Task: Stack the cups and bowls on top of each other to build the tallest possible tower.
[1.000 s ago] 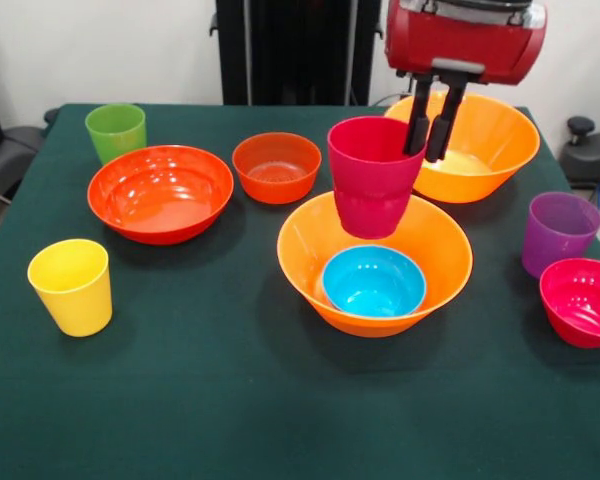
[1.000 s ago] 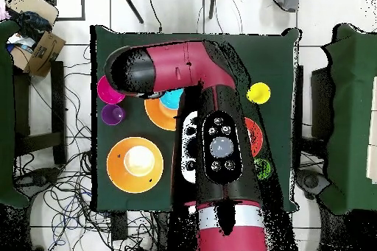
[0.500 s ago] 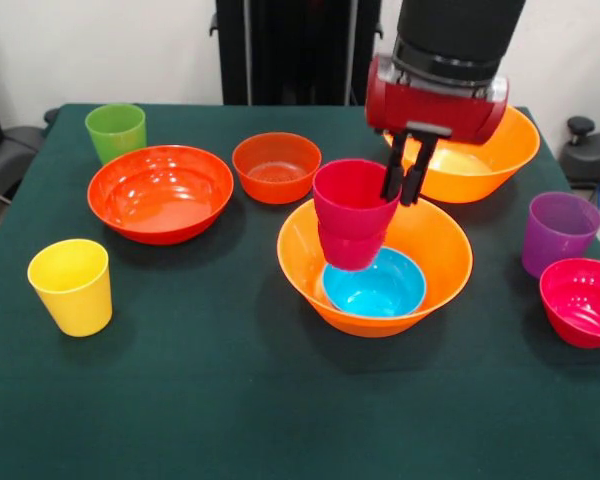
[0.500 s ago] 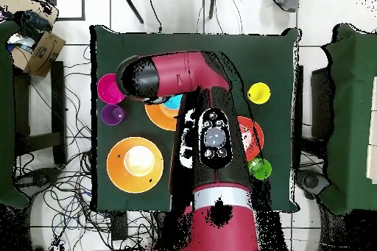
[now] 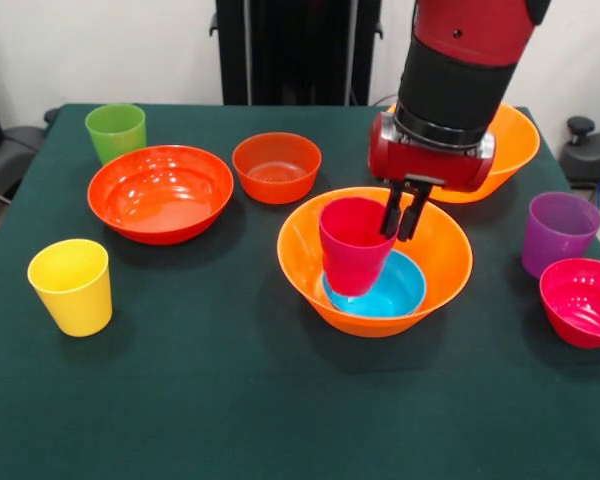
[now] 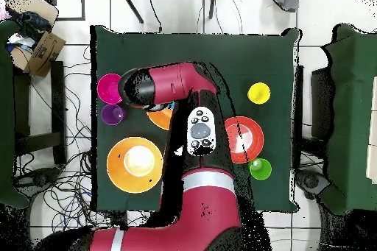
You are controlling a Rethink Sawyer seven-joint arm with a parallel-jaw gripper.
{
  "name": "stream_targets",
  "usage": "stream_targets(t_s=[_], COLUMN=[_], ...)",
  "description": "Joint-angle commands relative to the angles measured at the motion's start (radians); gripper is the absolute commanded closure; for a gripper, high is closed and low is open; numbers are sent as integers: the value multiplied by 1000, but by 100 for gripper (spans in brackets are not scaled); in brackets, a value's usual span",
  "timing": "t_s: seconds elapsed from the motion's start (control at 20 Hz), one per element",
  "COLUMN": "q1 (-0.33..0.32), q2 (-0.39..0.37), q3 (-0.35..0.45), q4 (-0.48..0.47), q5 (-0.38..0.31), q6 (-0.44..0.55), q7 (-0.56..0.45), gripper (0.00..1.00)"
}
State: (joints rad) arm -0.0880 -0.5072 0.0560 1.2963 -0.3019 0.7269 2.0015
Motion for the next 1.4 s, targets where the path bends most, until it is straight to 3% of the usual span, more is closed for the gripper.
stream_targets(t_s=[0.05,0.35,0.9,1.4], q1=[31,45,-1,-13], q2=[59,71,65,70], q3=[-6,-10,50,65], q4=[52,55,110,125], q5=[13,62,123,134], q6=[-87,-78,-73,-116], q7=[195,189,73,47], gripper=[100,100,100,100])
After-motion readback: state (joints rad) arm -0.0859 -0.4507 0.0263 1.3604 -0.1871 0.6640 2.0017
